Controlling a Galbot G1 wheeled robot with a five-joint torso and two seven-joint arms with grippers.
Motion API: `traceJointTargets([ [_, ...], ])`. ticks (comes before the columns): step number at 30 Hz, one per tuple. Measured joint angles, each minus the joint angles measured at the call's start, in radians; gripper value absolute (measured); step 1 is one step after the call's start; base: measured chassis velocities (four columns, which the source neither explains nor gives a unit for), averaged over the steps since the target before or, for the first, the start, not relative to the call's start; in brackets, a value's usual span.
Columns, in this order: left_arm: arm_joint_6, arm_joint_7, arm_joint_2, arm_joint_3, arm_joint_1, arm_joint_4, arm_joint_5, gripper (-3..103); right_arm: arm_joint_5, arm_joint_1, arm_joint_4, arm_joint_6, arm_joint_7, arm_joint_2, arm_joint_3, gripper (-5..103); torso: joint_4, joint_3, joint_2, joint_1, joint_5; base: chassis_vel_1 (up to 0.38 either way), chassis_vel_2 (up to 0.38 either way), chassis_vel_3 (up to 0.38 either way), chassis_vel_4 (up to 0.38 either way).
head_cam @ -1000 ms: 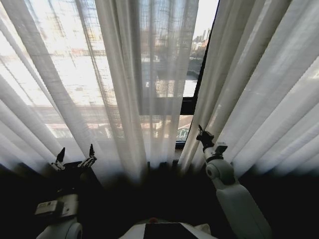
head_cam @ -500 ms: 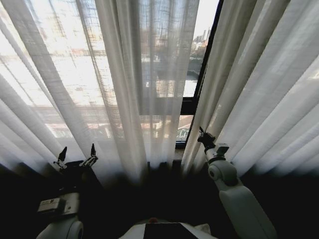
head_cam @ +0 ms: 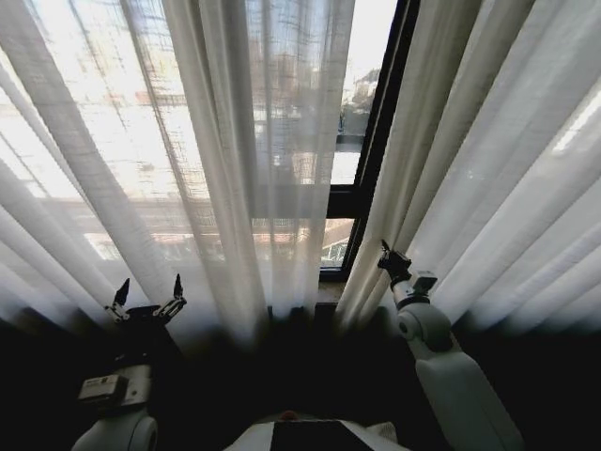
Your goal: Open the curtains by pulling them apart, changing their state from closed to fully open.
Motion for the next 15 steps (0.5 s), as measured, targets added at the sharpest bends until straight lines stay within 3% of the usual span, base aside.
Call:
traceJointTargets([
  [15,-0.008,0.002,-0.001,0.002,0.004,0.01,0.001,100,0.0,-0.006,-0.019,0.002,-0.002,0.002,0.03,0,-0.0001,0.0,0.0,0.0,0.0001,-0.326,-0.33,0.327,0.336],
])
